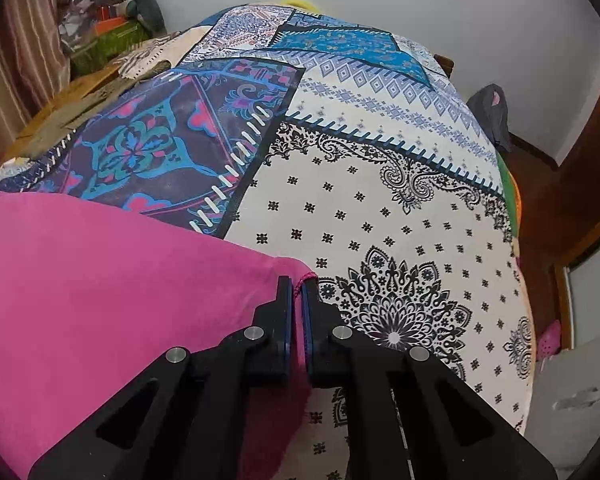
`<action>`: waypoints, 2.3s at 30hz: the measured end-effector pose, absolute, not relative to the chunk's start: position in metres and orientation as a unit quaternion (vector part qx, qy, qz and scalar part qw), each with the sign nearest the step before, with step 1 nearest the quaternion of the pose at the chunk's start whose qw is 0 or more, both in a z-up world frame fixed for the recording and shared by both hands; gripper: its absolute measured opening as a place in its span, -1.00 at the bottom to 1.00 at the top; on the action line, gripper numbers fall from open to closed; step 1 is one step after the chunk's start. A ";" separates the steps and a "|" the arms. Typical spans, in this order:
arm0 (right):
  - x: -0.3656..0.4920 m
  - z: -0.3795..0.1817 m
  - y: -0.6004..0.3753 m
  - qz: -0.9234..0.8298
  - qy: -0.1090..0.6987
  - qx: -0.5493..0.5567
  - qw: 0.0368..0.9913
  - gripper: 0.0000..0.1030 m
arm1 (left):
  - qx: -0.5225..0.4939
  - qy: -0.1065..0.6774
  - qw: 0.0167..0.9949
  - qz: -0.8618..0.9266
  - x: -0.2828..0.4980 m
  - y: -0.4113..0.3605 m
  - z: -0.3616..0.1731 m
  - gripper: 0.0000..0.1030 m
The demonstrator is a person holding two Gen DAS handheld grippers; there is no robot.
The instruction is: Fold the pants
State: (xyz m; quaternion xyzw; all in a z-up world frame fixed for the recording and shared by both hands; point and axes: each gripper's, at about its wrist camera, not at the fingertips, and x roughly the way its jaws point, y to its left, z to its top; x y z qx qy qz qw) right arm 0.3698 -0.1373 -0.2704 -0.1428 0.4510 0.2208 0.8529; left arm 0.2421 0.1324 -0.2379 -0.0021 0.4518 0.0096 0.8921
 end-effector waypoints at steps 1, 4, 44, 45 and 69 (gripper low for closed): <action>0.370 -0.271 -0.137 0.219 0.452 -0.144 0.852 -0.92 | -0.003 0.453 0.891 0.013 0.242 0.134 -0.238 -0.64; 0.371 -0.273 -0.134 0.217 0.456 -0.151 0.850 -0.92 | -0.001 0.453 0.891 0.026 0.240 0.135 -0.236 -0.43; 0.195 -0.153 -0.139 0.294 0.371 -0.079 0.877 -0.28 | -0.120 0.447 0.886 0.024 0.134 0.131 -0.181 0.38; 0.189 -0.153 -0.136 0.296 0.366 -0.081 0.878 -0.26 | -0.124 0.452 0.883 0.019 0.129 0.128 -0.182 0.38; 0.166 -0.211 -0.109 0.299 0.407 -0.078 0.860 -0.25 | -0.367 0.502 0.777 -0.094 0.089 0.101 -0.232 0.39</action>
